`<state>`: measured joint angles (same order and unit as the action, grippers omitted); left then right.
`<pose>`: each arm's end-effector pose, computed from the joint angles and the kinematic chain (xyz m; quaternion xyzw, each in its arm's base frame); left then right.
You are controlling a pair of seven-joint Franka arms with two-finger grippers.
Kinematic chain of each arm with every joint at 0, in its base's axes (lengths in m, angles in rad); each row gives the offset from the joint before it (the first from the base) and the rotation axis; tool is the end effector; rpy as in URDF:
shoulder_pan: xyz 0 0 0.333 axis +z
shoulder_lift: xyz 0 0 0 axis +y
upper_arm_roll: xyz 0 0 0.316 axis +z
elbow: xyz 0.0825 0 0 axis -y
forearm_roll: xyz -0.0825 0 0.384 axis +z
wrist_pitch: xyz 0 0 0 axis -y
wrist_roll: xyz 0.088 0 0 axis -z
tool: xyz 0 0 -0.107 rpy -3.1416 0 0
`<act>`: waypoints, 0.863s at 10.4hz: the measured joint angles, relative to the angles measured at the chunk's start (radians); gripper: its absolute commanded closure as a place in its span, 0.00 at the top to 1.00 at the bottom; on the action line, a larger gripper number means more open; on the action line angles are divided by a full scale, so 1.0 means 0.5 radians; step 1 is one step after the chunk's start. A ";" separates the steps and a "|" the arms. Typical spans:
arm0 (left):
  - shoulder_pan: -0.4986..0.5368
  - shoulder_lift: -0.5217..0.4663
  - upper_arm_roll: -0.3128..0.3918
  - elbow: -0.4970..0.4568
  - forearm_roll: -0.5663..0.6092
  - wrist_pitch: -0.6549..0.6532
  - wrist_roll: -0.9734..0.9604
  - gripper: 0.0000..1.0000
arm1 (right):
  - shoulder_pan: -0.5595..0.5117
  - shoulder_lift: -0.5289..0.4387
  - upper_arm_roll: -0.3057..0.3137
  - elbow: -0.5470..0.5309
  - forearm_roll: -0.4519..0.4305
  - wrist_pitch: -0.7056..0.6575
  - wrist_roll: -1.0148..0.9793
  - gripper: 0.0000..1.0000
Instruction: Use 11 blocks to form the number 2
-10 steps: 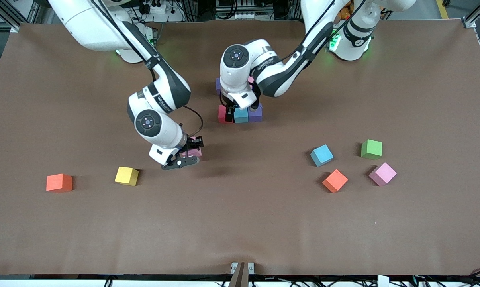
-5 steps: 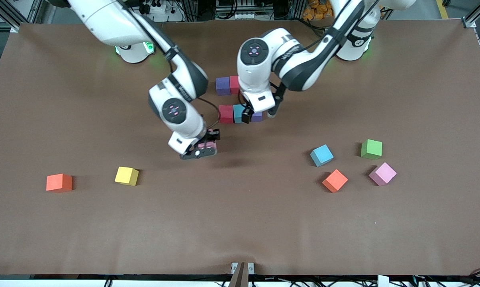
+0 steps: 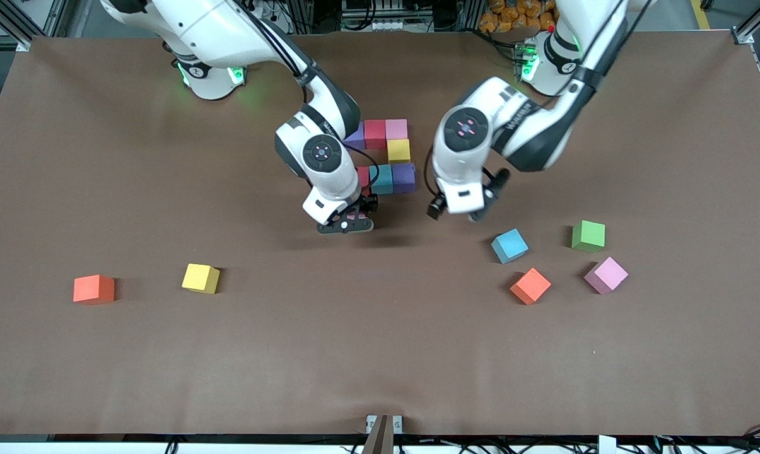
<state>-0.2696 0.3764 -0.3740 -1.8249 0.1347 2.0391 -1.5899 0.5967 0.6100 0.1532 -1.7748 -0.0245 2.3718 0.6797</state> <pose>0.5104 -0.3551 0.3312 -0.9001 -0.4304 0.0382 0.0552 0.4882 0.4435 0.2181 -0.9989 -0.0304 0.0253 0.0248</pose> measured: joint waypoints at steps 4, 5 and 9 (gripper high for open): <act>0.410 0.080 0.003 -0.037 0.001 0.121 0.799 1.00 | 0.062 0.058 -0.034 0.003 -0.133 0.015 0.236 0.00; 0.439 0.126 0.003 -0.037 0.001 0.162 0.871 1.00 | 0.071 0.058 -0.034 0.004 -0.135 0.013 0.279 0.00; 0.429 0.226 -0.003 -0.036 0.025 0.239 0.894 1.00 | 0.082 0.054 -0.035 -0.001 -0.135 0.010 0.325 0.00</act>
<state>-0.0553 0.4893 -0.3757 -1.8427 0.1469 2.1584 -1.1430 0.6378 0.6370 0.1356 -1.7751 -0.0922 2.3768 0.8421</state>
